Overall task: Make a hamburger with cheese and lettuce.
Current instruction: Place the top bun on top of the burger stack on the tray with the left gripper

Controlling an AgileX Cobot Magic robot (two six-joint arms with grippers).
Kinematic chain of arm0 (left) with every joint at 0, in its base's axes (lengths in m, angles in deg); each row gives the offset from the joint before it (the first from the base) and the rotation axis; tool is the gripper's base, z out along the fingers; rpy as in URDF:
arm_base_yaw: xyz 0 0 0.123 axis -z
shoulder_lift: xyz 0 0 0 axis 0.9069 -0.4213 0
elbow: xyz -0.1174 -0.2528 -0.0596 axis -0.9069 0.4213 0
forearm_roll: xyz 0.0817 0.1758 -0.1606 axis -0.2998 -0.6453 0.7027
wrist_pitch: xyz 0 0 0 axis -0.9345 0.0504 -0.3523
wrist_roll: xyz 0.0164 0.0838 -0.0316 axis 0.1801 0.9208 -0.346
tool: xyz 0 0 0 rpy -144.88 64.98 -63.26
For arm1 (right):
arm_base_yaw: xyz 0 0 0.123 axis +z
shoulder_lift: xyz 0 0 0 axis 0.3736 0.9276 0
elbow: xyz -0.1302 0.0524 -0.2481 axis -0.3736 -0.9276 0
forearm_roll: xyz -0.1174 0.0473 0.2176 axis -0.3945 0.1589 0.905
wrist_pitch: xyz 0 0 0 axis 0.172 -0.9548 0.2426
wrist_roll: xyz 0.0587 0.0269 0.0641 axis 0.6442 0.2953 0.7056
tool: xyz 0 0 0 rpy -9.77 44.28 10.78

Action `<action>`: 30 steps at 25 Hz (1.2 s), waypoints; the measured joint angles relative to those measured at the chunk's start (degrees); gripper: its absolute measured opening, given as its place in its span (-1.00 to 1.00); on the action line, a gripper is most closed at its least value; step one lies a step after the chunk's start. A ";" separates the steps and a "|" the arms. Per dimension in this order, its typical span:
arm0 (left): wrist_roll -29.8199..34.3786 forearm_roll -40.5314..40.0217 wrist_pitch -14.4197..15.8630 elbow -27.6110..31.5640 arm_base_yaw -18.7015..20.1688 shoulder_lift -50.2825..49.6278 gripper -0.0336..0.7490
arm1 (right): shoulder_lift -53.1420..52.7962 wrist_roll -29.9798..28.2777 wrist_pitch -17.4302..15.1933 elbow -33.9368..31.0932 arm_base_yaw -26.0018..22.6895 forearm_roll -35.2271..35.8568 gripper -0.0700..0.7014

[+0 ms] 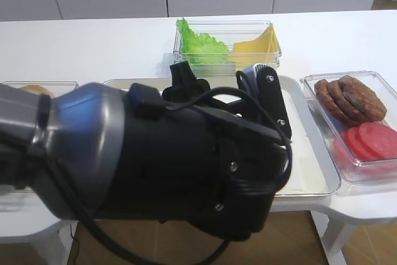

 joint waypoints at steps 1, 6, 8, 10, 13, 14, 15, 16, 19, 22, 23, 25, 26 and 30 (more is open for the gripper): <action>0.00 0.04 0.00 0.00 0.00 0.00 0.23 | 0.00 0.00 0.00 0.00 0.00 0.00 0.34; -1.40 0.21 -0.22 0.00 -0.23 0.00 0.23 | 0.00 0.00 0.00 0.00 0.00 0.00 0.34; -1.51 0.30 -0.22 0.00 -0.77 0.00 0.23 | 0.00 0.00 0.00 0.00 0.00 0.00 0.34; -1.51 0.67 -0.22 0.00 -1.13 0.00 0.25 | 0.00 0.00 0.00 0.00 0.00 0.00 0.34; -1.62 1.20 -0.81 0.00 -1.21 0.00 0.31 | 0.00 0.00 0.00 0.00 0.00 0.00 0.34; -1.62 1.46 -1.20 0.00 -1.21 0.00 0.32 | 0.00 0.00 0.00 0.00 0.00 0.00 0.34; -1.62 1.56 -1.56 0.00 -1.21 0.00 0.33 | 0.00 0.00 0.00 0.00 0.00 0.00 0.34; -1.62 1.68 -1.85 0.00 -1.21 0.00 0.33 | 0.00 0.00 0.00 0.00 0.00 0.00 0.34; -1.62 1.91 -2.09 0.00 -1.21 0.00 0.34 | 0.00 0.00 0.00 0.00 0.00 0.00 0.34; -1.62 2.04 -2.19 0.00 -1.21 0.00 0.34 | 0.00 0.00 0.00 0.00 0.00 0.00 0.34; -1.62 2.18 -2.23 0.00 -1.35 0.00 0.34 | 0.00 0.00 0.00 0.00 0.00 0.00 0.34; -1.62 2.32 -2.32 0.00 -1.70 0.00 0.34 | 0.00 -0.11 0.00 0.00 0.00 0.00 0.34; -1.62 2.32 -2.32 0.00 -1.93 0.00 0.34 | 0.00 -0.11 0.00 0.00 0.00 0.00 0.34; -1.72 2.32 -2.77 0.00 -2.07 0.00 0.36 | 0.00 -0.11 0.00 0.00 0.00 0.00 0.34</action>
